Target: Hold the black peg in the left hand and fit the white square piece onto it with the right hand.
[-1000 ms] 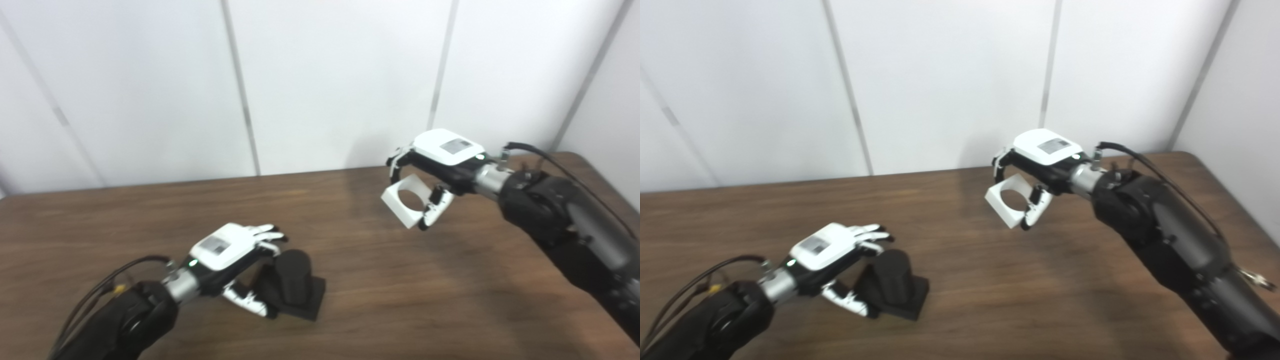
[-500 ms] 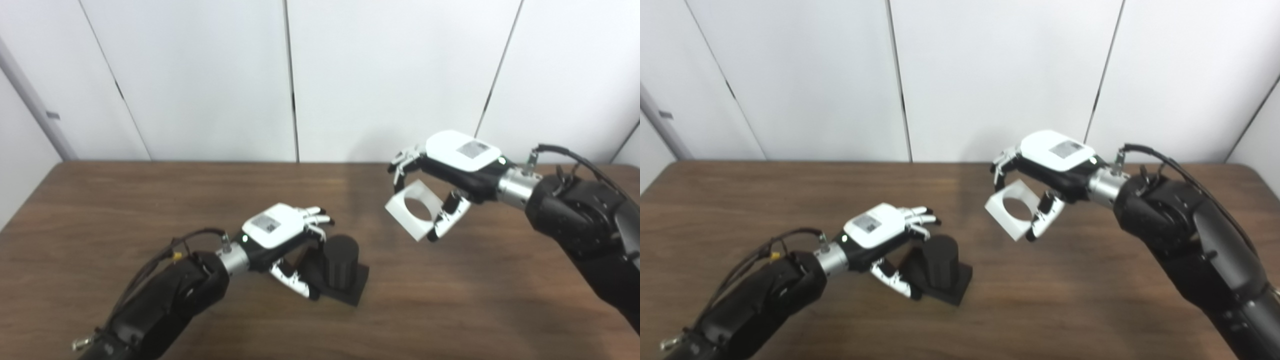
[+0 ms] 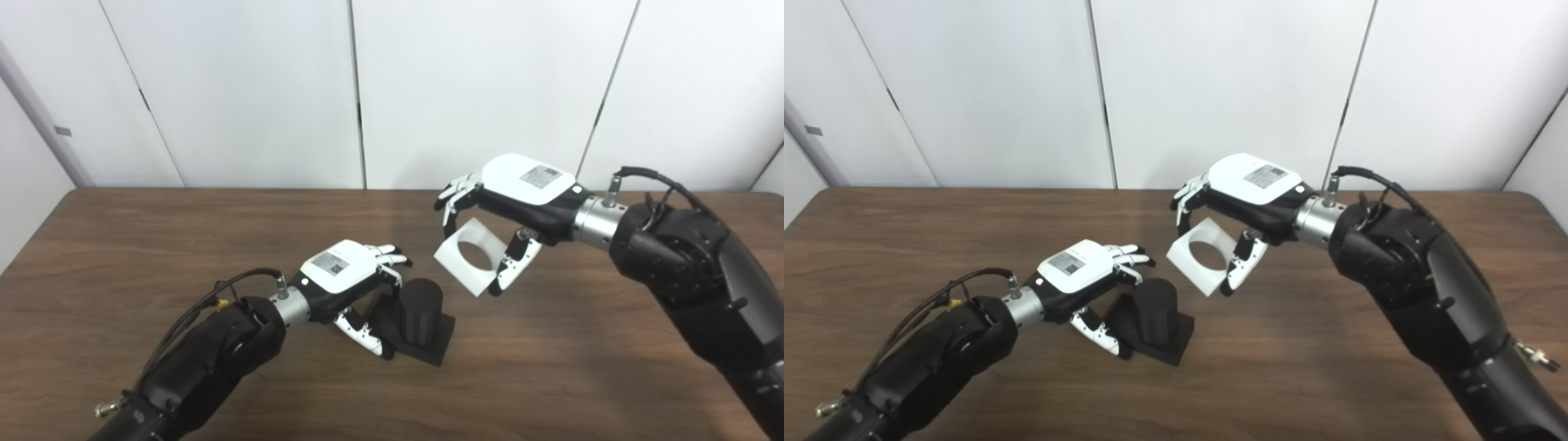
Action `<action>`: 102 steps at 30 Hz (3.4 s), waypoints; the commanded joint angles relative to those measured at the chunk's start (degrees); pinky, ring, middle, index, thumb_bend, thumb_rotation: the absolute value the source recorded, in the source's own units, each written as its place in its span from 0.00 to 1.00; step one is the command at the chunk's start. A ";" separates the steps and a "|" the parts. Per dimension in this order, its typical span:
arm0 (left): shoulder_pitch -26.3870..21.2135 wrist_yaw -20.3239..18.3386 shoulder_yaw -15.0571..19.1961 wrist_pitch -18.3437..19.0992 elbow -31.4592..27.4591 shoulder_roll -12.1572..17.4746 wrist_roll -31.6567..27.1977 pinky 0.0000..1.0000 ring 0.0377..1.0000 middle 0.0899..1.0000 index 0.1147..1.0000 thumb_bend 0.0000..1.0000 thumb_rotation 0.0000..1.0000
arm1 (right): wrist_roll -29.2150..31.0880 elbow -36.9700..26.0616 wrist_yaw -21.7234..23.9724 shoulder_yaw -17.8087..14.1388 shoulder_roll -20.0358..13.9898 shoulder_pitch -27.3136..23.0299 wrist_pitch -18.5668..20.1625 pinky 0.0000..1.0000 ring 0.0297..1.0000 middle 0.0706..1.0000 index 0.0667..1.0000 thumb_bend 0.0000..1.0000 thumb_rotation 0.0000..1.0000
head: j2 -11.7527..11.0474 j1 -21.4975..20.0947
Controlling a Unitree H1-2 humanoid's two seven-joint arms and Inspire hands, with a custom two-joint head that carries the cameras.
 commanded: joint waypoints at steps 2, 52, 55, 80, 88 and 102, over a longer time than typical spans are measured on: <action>2.02 -4.22 -3.19 1.05 1.77 -0.47 4.89 0.88 0.95 0.90 0.43 0.52 0.08 | 0.36 -1.54 -0.37 -0.59 0.48 -3.10 -0.42 0.82 0.86 0.79 0.44 0.52 0.14 | 0.08 0.07; 1.66 -4.58 -4.00 2.25 1.09 -0.83 5.79 0.89 0.96 0.91 0.43 0.52 0.08 | -2.39 4.97 -2.72 4.16 6.71 -0.64 -3.91 0.85 0.86 0.79 0.44 0.52 0.13 | 0.48 -0.24; 1.61 -4.69 -4.11 2.34 1.01 -0.87 5.81 0.88 0.96 0.91 0.43 0.52 0.08 | -2.96 4.85 -2.34 4.75 7.02 -0.89 -3.75 0.85 0.86 0.79 0.44 0.52 0.14 | 0.57 -0.14; 1.43 -4.54 -4.50 2.03 1.09 -0.84 5.64 0.88 0.96 0.92 0.43 0.52 0.08 | -8.31 4.29 5.21 11.46 7.80 -2.32 -3.91 0.88 0.87 0.79 0.44 0.52 0.14 | 1.18 -0.21; 1.47 -4.36 -4.47 1.91 1.14 -0.80 5.67 0.87 0.97 0.91 0.43 0.52 0.08 | -9.38 4.24 4.56 12.47 6.72 -1.80 -4.91 0.85 0.85 0.77 0.44 0.52 0.13 | 1.31 -0.33; 1.53 -4.66 -3.93 1.82 0.91 -0.25 5.00 0.88 0.95 0.91 0.43 0.52 0.08 | -8.19 3.32 5.81 10.76 5.97 -1.81 -2.49 0.86 0.89 0.88 0.89 1.00 0.41 | 1.33 -0.72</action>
